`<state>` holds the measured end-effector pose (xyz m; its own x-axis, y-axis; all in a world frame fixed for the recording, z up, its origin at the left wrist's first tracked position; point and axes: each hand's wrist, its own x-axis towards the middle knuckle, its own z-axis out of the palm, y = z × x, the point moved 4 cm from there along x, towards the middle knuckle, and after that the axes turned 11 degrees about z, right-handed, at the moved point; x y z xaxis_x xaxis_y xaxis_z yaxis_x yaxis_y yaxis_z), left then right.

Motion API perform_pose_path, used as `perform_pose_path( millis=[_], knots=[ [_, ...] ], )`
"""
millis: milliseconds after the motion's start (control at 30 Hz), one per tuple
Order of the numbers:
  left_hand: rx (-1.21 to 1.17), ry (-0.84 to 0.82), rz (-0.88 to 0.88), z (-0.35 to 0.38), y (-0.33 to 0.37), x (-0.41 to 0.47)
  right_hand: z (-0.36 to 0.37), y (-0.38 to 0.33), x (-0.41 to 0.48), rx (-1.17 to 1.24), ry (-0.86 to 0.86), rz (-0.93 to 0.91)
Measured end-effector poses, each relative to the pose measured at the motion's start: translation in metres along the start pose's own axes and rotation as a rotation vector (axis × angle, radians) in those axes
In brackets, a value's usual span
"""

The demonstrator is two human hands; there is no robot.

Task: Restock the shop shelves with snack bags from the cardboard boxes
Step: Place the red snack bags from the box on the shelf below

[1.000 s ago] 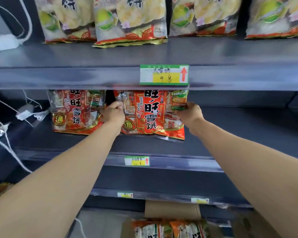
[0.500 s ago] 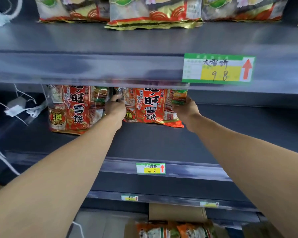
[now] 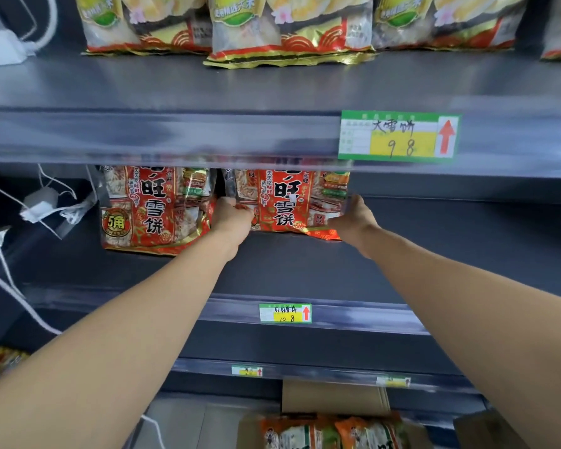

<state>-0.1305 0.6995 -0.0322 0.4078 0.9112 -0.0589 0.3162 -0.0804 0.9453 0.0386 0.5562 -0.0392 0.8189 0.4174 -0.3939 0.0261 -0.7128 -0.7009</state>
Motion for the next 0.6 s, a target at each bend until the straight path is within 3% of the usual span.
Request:
perform_pose_path(
  millis=[300,433,600],
  knots=[
    [0.156,-0.415,0.217,0.065,0.037,-0.108,-0.065,0.057,-0.055,-0.331,0.031,-0.146],
    [0.131,-0.637,0.283,0.132,0.062,-0.172,-0.135,0.114,-0.095,-0.368,0.122,-0.096],
    [0.133,-0.910,0.380,0.228,0.091,-0.271,-0.243,0.212,-0.122,-0.325,0.259,0.097]
  ],
)
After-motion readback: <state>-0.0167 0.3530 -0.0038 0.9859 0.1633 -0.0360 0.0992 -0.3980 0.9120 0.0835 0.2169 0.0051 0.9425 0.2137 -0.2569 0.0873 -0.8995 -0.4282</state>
